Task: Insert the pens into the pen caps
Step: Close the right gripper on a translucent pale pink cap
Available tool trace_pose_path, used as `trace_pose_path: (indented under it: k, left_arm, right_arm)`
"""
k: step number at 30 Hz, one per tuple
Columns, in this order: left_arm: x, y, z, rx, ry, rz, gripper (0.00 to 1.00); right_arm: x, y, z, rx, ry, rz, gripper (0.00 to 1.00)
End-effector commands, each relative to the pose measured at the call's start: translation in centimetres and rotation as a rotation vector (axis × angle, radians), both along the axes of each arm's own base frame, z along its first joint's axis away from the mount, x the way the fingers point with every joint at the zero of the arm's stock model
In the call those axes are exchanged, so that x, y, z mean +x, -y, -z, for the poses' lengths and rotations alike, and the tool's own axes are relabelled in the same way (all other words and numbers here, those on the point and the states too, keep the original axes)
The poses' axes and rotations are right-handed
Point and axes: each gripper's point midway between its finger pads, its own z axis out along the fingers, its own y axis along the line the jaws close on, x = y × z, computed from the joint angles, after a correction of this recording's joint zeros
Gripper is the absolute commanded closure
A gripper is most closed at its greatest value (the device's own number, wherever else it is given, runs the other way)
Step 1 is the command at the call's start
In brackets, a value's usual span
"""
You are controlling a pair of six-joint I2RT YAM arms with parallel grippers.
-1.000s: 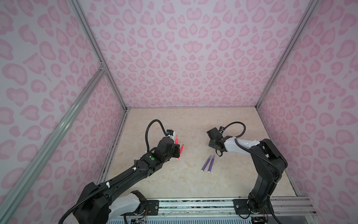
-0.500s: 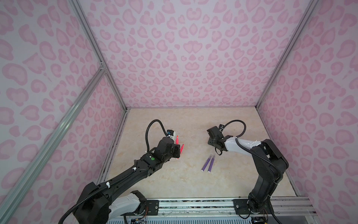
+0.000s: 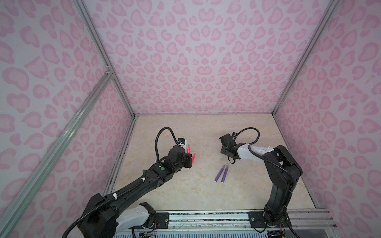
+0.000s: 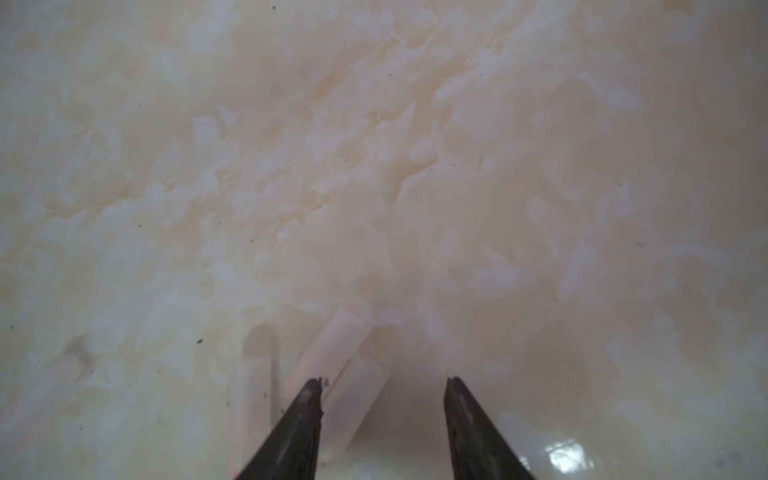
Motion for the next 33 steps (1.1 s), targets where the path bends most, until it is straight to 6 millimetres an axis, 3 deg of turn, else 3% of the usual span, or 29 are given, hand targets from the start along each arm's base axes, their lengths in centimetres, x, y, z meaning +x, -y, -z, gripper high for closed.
trace_pose_path:
  k: [1, 8, 16, 27, 33]
  left_arm:
    - [0.2, 0.4, -0.5, -0.015, 0.01, 0.013, 0.97]
    - [0.3, 0.6, -0.4, -0.023, 0.008, 0.016, 0.97]
    - [0.3, 0.9, -0.2, -0.024, 0.001, 0.026, 0.97]
    - [0.2, 0.9, -0.2, -0.03, 0.002, 0.029, 0.97]
    - [0.2, 1.1, -0.3, -0.033, 0.003, 0.035, 0.97]
  right_arm:
    - [-0.1, 0.5, 0.5, -0.019, -0.014, 0.012, 0.54]
    - [-0.2, 0.4, 1.1, -0.006, -0.023, 0.009, 0.56]
    - [-0.3, 0.3, 1.6, -0.007, -0.04, 0.003, 0.66]
    - [-0.2, 0.2, 2.5, -0.006, -0.067, -0.003, 0.69]
    - [-0.2, 0.2, 2.5, 0.003, -0.062, -0.001, 0.76]
